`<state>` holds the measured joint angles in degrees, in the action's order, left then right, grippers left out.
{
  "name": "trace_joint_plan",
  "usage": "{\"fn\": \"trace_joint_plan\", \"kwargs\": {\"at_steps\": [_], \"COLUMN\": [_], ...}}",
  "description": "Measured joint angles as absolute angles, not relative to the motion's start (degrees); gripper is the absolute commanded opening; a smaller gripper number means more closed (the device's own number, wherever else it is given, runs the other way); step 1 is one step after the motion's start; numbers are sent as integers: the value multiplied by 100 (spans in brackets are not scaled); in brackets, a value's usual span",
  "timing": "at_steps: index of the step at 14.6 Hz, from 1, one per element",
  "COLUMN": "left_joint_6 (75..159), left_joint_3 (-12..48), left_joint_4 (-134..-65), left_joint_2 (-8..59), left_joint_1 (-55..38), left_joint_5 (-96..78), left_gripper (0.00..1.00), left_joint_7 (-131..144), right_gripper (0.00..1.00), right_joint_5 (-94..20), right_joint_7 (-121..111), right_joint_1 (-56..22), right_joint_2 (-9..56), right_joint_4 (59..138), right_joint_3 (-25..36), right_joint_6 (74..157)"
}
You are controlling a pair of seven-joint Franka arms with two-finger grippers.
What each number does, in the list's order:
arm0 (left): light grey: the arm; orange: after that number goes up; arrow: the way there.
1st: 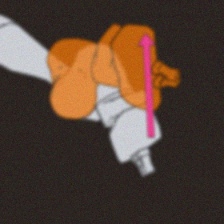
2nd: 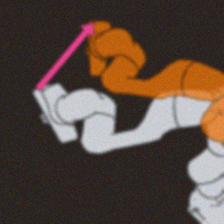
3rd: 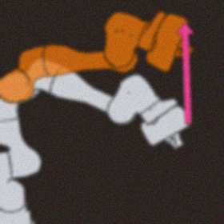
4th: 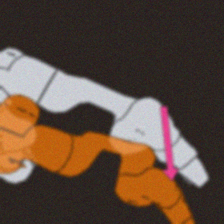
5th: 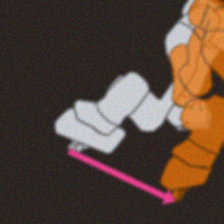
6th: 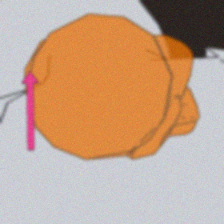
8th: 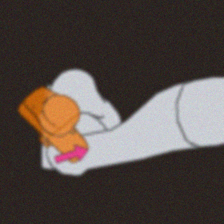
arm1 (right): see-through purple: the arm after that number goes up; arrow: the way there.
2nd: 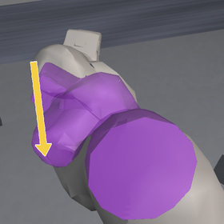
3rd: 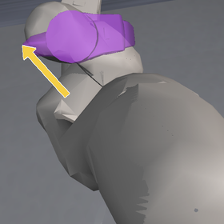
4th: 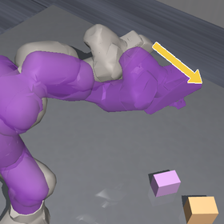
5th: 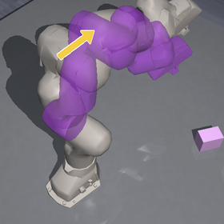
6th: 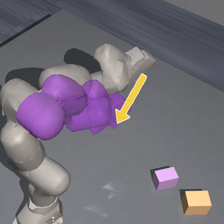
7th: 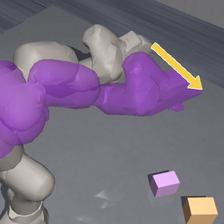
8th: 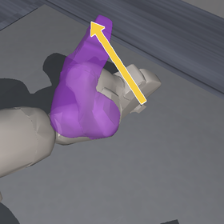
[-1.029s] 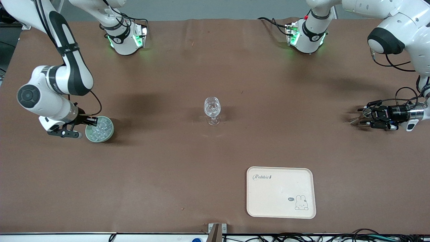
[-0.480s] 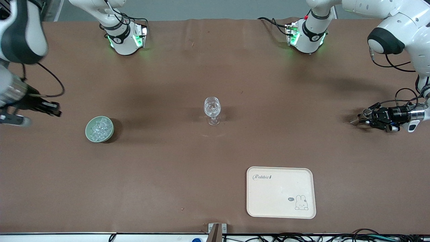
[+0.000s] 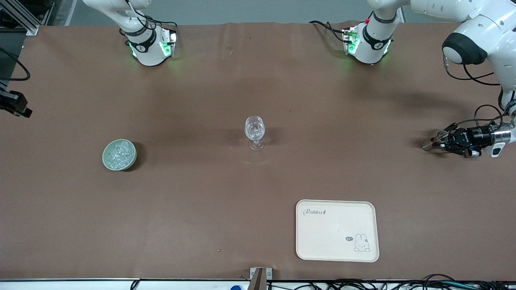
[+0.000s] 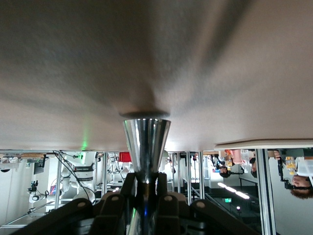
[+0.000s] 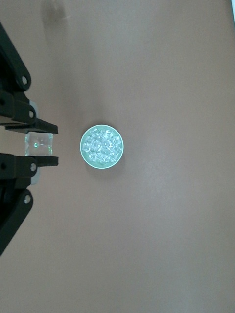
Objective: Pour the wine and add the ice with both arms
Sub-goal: 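Lift the ice cube with the right gripper while the left gripper lifts the jigger, then carry the jigger with the left gripper over the wine glass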
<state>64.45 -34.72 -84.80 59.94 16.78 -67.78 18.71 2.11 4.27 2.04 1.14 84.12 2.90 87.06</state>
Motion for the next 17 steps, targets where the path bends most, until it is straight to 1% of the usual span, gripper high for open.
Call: {"fn": "trace_joint_plan", "kwargs": {"at_steps": [2,4,8,10,13,15,17], "left_joint_6": [6294,6262,6394,6849,7825,8154,8455], "left_joint_3": [-3463,-3431,-2895,-2436,-1499,-898,-439], "left_joint_4": [-8503,-8685,-9482,-10064,-10945,-11297,-11497], "left_joint_2": [5830,5460,4496,3946,2976,2456,2106], "left_joint_1": [1543,1259,1031,1059,1056,1019,935], "left_joint_5": [-6800,-6805,-6805,-6805,-6804,-6803,-6803], "left_gripper": [2,1,1,1,0,0,0], "left_joint_7": [1898,2043,2176,2302,2806,3107,3409], "right_gripper": [1,1,1,2,2,2,1], "right_joint_5": [46,-95,-121,-133,-135,-135,-135], "right_joint_7": [427,427,414,409,409,409,409], "right_joint_1": [210,246,354,371,372,372,372], "right_joint_2": [114,122,152,158,164,165,165], "right_joint_4": [8341,8346,8352,8352,8353,8352,8352], "right_joint_3": [288,292,290,272,211,197,197], "right_joint_6": [8686,8715,8713,8706,8675,8666,8665]}}
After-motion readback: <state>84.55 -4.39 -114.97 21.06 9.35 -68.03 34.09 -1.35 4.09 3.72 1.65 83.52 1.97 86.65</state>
